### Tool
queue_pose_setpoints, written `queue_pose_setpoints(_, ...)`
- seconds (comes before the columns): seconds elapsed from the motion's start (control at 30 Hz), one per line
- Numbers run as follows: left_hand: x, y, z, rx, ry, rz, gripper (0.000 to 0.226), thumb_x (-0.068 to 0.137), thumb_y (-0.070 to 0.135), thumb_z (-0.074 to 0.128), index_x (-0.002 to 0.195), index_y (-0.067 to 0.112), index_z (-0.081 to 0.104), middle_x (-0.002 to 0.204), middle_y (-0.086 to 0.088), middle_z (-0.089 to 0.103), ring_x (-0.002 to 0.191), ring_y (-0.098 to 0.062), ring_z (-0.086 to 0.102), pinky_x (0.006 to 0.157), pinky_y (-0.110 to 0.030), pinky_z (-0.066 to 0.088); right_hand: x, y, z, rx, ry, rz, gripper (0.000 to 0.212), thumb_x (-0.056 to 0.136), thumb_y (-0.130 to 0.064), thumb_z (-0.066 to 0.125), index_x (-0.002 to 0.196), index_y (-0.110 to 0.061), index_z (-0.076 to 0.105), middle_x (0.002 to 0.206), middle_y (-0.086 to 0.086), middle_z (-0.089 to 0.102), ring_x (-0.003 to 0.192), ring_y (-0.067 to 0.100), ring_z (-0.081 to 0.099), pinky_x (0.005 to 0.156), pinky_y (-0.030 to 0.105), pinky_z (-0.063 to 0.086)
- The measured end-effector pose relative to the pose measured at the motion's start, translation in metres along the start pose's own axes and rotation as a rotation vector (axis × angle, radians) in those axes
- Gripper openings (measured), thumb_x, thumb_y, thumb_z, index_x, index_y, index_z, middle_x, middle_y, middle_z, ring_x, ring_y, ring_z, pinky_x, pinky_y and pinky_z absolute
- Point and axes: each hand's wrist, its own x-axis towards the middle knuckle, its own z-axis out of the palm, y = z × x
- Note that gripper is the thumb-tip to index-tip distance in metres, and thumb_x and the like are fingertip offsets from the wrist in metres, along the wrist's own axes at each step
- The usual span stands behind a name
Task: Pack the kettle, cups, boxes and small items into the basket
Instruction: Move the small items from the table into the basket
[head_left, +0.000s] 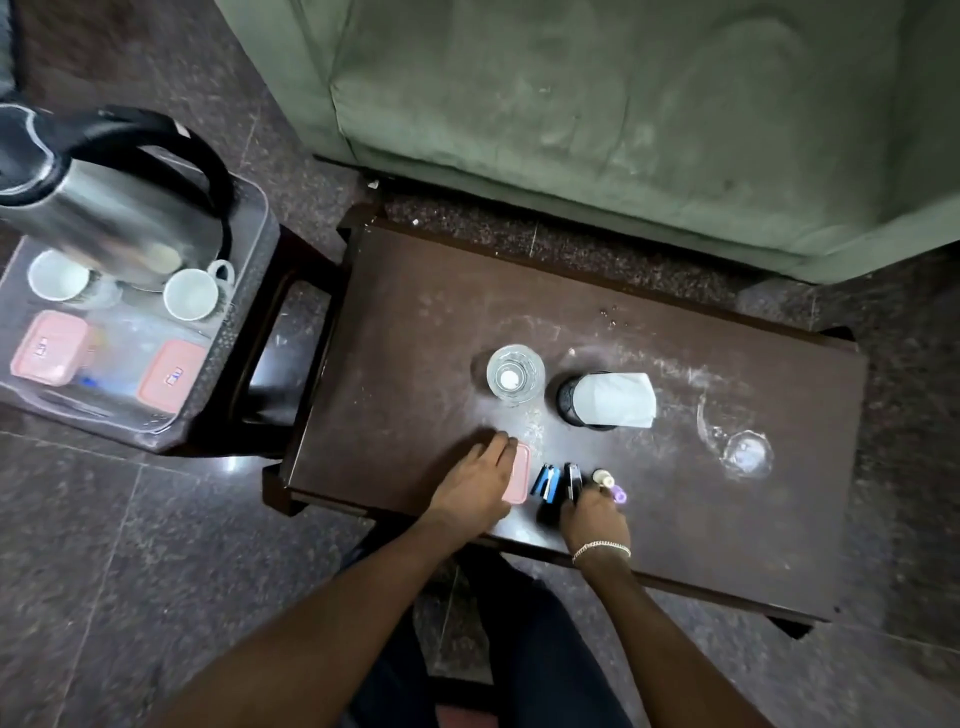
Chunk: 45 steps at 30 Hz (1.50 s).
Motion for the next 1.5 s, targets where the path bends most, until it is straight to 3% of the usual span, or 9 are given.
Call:
queue_pose_setpoints(0.33, -0.079, -0.057, -0.079, -0.150, 0.116, -0.067, 0.093, 0.081, 0.040, 0.067, 0.157, 0.010, 0.023, 0.157, -0.008, 0.031, 0.135, -0.031, 0.043, 0.115, -0.043, 0.039, -0.059, -0.051, -0.047, 0.055, 0.118, -0.135, 0.027, 0.089, -0.026, 0.059, 0.099, -0.001, 0.061, 0.102, 0.020, 0.068, 0.093, 0.037, 0.067, 0.076, 0.040, 0.052)
queue_pose_setpoints(0.57, -0.153, -0.145, -0.155, -0.224, 0.235, -0.211, 0.098, 0.076, 0.044, 0.071, 0.158, 0.019, 0.024, 0.159, -0.001, 0.030, 0.139, -0.025, 0.042, 0.115, -0.033, 0.037, -0.099, -0.164, -0.082, 0.126, 0.139, -0.312, 0.028, 0.091, -0.028, 0.059, 0.097, -0.001, 0.060, 0.101, 0.019, 0.067, 0.096, 0.039, 0.065, 0.079, 0.042, 0.051)
queue_pose_setpoints(0.7, -0.196, -0.209, -0.198, -0.269, 0.290, -0.302, 0.098, 0.073, 0.039, 0.077, 0.156, 0.014, 0.031, 0.157, -0.006, 0.034, 0.140, -0.027, 0.043, 0.116, -0.033, 0.034, -0.115, -0.236, -0.093, 0.195, 0.132, -0.404, 0.027, 0.090, -0.030, 0.059, 0.094, -0.003, 0.061, 0.096, 0.017, 0.067, 0.094, 0.037, 0.065, 0.076, 0.040, 0.050)
queue_pose_setpoints(0.97, -0.248, -0.332, -0.228, -0.154, 0.219, -0.392, 0.100, 0.072, 0.030, 0.082, 0.156, 0.009, 0.034, 0.160, -0.012, 0.034, 0.143, -0.030, 0.044, 0.117, -0.034, 0.036, -0.138, -0.367, -0.093, 0.306, 0.023, -0.452, 0.026, 0.081, -0.037, 0.060, 0.074, -0.013, 0.055, 0.078, 0.010, 0.068, 0.080, 0.034, 0.066, 0.065, 0.034, 0.048)
queue_pose_setpoints(1.23, -0.237, -0.403, -0.228, -0.060, 0.064, -0.301, 0.107, 0.069, 0.037, 0.088, 0.156, 0.016, 0.030, 0.159, -0.002, 0.034, 0.132, -0.024, 0.052, 0.105, -0.034, 0.047, -0.155, -0.469, -0.057, 0.309, -0.084, -0.410, 0.034, 0.076, -0.041, 0.062, 0.089, -0.010, 0.065, 0.094, 0.014, 0.073, 0.094, 0.037, 0.066, 0.071, 0.036, 0.052)
queue_pose_setpoints(1.33, -0.230, -0.412, -0.224, -0.030, 0.013, -0.250, 0.105, 0.069, 0.035, 0.089, 0.154, 0.015, 0.033, 0.157, -0.003, 0.037, 0.131, -0.027, 0.050, 0.100, -0.038, 0.051, -0.158, -0.492, -0.044, 0.264, -0.125, -0.364, 0.036, 0.079, -0.038, 0.063, 0.104, -0.012, 0.067, 0.107, 0.017, 0.071, 0.101, 0.038, 0.065, 0.082, 0.038, 0.054)
queue_pose_setpoints(1.5, -0.221, -0.422, -0.216, 0.071, -0.033, -0.150, 0.098, 0.068, 0.035, 0.088, 0.149, 0.014, 0.038, 0.151, -0.004, 0.044, 0.123, -0.029, 0.051, 0.099, -0.040, 0.051, -0.155, -0.512, -0.031, 0.185, -0.106, -0.339, 0.033, 0.084, -0.033, 0.062, 0.109, -0.012, 0.066, 0.115, 0.013, 0.069, 0.108, 0.033, 0.065, 0.086, 0.036, 0.052)
